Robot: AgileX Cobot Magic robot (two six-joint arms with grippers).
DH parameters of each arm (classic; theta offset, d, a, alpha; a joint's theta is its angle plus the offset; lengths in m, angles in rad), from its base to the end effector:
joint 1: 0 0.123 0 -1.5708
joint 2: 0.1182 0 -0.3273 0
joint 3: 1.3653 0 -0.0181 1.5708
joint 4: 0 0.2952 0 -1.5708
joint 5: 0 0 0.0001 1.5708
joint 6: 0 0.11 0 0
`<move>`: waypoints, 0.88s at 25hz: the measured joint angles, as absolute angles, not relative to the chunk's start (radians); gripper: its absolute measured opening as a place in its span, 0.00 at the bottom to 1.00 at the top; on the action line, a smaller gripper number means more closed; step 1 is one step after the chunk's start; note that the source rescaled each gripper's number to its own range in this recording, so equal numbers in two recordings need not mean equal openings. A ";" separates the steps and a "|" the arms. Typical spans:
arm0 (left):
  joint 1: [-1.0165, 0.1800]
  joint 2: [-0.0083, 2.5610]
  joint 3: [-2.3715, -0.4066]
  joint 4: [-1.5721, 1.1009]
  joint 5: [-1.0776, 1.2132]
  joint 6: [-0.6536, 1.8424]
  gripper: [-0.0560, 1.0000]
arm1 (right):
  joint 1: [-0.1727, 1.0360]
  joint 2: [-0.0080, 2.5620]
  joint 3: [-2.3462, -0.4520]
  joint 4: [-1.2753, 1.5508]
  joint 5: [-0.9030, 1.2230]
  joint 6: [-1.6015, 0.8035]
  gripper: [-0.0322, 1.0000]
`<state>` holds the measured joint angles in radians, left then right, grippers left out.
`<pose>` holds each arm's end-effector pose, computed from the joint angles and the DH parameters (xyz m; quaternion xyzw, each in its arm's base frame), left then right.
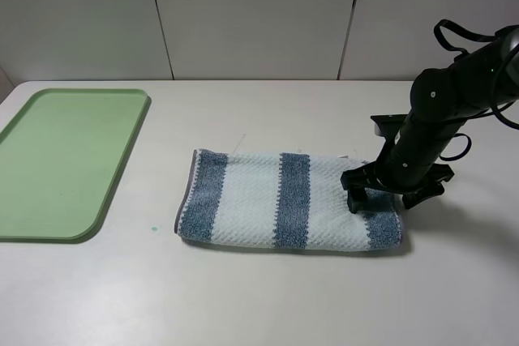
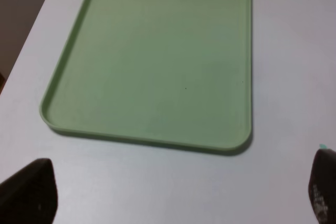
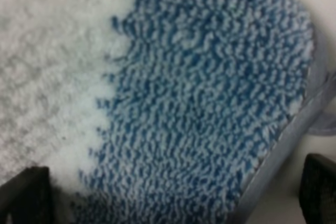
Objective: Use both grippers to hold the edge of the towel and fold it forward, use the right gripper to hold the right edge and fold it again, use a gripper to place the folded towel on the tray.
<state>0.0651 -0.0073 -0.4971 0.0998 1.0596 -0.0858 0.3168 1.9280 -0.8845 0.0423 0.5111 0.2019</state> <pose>0.0069 0.0100 0.2896 -0.0661 0.8481 0.0444 0.5238 0.3282 0.1100 0.0739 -0.0395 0.9978 0.0242 0.0471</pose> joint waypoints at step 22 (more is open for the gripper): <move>0.065 -0.007 -0.497 0.100 1.060 -0.086 0.95 | 0.319 1.918 -0.889 0.075 0.500 0.190 0.10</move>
